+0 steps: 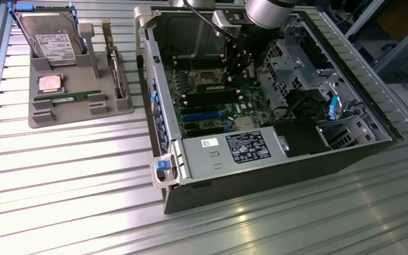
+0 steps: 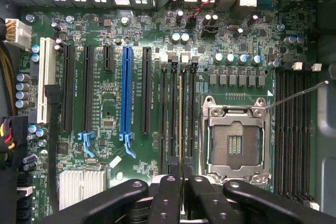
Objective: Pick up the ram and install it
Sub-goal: 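Insert the ram into the slot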
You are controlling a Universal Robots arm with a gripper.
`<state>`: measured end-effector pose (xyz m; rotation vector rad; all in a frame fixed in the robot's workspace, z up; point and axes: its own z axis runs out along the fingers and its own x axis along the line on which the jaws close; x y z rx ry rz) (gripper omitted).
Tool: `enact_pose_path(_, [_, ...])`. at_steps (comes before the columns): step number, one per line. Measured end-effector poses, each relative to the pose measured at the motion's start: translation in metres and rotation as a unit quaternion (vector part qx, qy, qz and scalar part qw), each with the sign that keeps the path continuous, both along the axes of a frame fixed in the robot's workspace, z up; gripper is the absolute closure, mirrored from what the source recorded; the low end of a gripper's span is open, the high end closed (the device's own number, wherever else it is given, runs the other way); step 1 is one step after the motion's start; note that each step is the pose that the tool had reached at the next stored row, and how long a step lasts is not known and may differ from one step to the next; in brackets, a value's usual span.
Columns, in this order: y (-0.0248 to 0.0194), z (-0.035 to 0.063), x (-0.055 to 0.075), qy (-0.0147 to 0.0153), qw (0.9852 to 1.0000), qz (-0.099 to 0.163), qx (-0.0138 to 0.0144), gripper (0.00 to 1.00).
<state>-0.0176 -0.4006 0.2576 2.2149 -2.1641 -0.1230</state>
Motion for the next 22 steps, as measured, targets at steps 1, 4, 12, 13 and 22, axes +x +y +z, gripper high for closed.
enact_pose_path(1, [0.0000, -0.0006, -0.001, 0.0000, 1.0000, 0.000, 0.0000, 0.88])
enact_pose_path(4, [0.0000, -0.0022, -0.004, 0.0000, 1.0000, 0.000, 0.0000, 0.88])
enact_pose_path(12, [-0.0019, -0.0073, -0.011, 0.0000, 1.0000, 0.000, -0.0002, 0.88])
enact_pose_path(13, [-0.0041, -0.0075, -0.013, 0.0000, 1.0000, 0.000, -0.0002, 0.88])
enact_pose_path(22, [-0.0150, -0.0118, -0.014, 0.0000, 1.0000, 0.000, -0.0004, 0.88])
